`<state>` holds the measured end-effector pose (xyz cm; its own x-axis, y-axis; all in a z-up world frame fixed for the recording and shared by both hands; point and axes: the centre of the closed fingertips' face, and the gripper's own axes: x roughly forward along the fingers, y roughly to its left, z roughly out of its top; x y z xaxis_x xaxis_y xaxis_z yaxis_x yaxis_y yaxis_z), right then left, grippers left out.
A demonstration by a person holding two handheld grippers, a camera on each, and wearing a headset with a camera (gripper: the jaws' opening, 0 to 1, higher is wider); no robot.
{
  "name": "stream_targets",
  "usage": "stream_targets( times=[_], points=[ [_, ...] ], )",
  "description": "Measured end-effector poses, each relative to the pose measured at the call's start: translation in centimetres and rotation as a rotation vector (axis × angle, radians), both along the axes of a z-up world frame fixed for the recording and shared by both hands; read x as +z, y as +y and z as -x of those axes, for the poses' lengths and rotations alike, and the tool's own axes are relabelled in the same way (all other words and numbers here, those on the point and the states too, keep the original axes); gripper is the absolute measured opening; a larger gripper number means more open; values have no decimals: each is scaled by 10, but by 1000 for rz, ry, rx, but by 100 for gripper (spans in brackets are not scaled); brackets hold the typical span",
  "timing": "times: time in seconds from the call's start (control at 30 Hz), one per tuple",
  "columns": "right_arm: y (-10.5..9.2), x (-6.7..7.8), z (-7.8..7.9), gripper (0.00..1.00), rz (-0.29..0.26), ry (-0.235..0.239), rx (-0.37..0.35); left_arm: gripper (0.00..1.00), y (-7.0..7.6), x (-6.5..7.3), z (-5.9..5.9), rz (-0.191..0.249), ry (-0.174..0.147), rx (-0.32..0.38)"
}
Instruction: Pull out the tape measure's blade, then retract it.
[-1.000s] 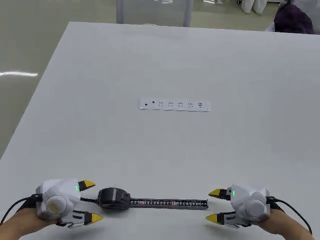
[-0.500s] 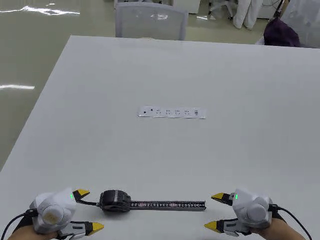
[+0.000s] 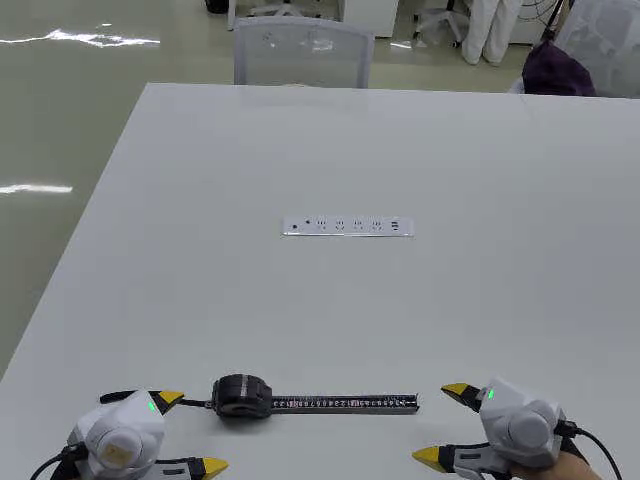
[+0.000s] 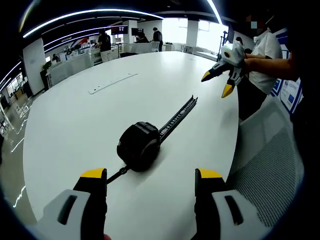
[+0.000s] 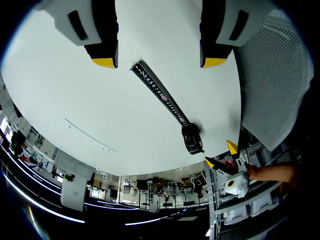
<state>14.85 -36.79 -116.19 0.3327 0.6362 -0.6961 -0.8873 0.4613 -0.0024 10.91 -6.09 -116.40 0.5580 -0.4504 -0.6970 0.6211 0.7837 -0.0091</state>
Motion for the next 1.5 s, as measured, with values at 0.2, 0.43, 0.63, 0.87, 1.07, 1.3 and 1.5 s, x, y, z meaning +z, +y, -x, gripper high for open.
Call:
stream_targets(
  times=[0.2, 0.43, 0.63, 0.87, 1.07, 1.3, 1.5],
  points=[
    [-4, 7, 5, 72, 11, -11, -85, 74, 1, 10, 7, 13, -16, 71],
    [-1, 20, 13, 80, -29, -17, -154, 78, -1, 24, 11, 30, -35, 145],
    [-1, 28, 22, 85, -38, -23, -209, 83, -4, 34, 18, 53, -40, 201],
    [2, 37, 32, 88, -44, -31, -255, 88, -7, 41, 26, 61, -47, 271],
    [11, 43, 38, 91, -55, -34, -267, 92, -12, 43, 31, 59, -51, 290],
    [14, 49, 42, 93, -53, -38, -314, 98, -16, 47, 37, 64, -46, 318],
    [19, 54, 46, 93, -67, -28, -365, 99, -17, 50, 36, 70, -51, 347]
  ],
)
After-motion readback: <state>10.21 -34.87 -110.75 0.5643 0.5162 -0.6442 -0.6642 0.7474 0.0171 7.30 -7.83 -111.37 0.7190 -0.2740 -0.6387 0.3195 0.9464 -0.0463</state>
